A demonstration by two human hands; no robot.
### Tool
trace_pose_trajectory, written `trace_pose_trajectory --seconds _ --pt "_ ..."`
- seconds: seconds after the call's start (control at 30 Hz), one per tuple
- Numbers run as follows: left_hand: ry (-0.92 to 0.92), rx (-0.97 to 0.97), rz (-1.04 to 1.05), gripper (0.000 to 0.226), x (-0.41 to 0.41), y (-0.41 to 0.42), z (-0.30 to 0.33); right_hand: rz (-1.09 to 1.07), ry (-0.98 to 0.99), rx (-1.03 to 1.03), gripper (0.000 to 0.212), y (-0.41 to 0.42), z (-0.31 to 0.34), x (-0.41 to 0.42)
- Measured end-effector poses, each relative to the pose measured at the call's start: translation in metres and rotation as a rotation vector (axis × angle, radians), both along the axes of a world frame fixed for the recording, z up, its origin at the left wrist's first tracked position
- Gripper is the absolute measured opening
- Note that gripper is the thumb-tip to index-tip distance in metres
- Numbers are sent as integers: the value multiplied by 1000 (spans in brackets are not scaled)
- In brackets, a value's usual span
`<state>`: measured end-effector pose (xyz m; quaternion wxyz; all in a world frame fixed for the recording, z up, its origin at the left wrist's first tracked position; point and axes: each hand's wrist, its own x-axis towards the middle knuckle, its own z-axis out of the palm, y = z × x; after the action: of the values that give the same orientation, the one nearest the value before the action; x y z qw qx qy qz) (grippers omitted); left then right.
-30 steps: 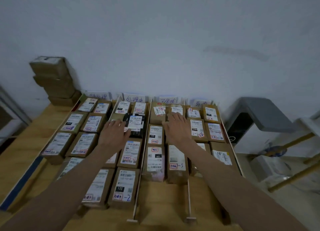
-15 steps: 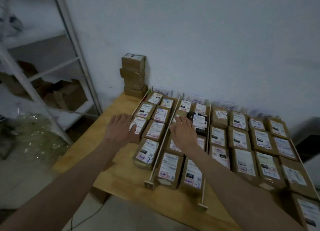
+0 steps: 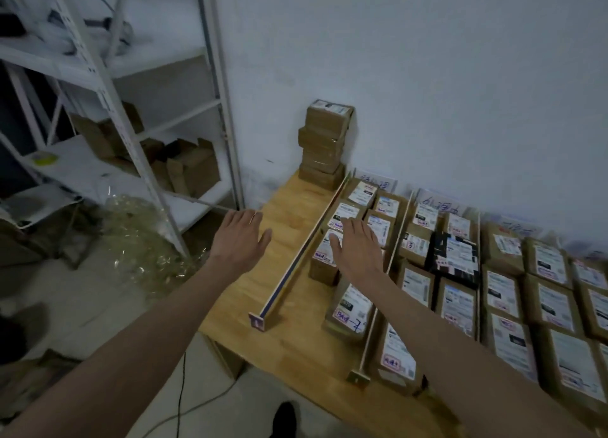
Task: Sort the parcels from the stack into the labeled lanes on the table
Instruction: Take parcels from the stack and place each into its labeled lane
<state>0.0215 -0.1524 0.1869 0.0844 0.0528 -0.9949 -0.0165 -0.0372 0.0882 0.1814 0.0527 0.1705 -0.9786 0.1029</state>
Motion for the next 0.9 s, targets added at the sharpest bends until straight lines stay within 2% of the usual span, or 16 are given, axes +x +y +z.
trace_pose_trajectory --seconds 0.33,0.63,0.9 --pt "-53 -49 -4 53 -102 -70 -16 -28 -22 -38 51 -70 -23 -102" --pt "-73 5 -61 55 -200 -98 -10 -83 -24 -42 50 -89 -14 -175" --pt "-42 -30 -165 56 -316 -116 7 -247 -3 -67 44 -102 5 -262"
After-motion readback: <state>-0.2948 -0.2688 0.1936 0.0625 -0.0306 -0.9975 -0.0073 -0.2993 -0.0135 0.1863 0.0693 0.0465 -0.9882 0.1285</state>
